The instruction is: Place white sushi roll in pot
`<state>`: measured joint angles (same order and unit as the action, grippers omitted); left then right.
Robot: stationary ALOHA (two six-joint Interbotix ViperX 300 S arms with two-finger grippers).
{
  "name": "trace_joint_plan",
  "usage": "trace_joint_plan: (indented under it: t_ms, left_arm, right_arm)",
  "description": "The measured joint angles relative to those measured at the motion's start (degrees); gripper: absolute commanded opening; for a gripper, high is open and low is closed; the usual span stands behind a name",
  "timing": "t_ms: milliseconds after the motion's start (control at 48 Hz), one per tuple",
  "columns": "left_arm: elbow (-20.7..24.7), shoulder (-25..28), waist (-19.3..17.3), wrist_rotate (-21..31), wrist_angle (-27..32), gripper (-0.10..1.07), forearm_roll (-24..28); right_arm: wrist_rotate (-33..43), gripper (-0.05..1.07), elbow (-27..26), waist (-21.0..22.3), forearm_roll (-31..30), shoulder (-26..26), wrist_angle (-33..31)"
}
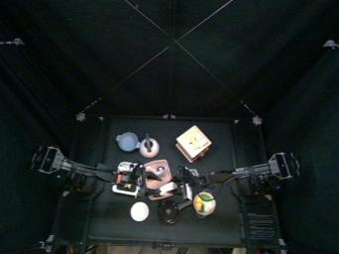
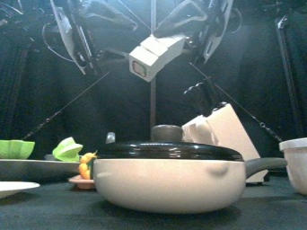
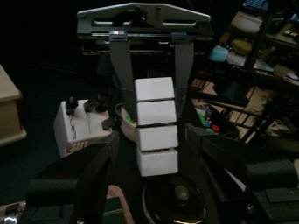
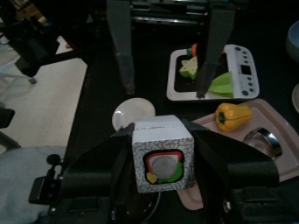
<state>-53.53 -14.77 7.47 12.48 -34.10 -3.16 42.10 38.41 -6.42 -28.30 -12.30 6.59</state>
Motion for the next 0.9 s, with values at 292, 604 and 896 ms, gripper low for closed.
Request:
trace_joint_plan:
  t_ms: [292,604,896]
  left_arm:
    - [-0.2,-0.2,0.0,0.0,0.0,0.95,0.1]
    - [-0.3,-0.2,0.1,0.0,0.0,0.95,0.0]
    - [-0.3,-0.2,0.1,0.1,0.2,0.95,0.0]
  right_arm:
    - [0.3,0.68,9.3,-8.0,4.5,-8.5,-0.5]
    - [0.4,0.68,19.7,-11.3,21.4,-19.8,-10.7]
    - [0.4,0.68,21.9,-10.5,32.3,-19.9,-21.3]
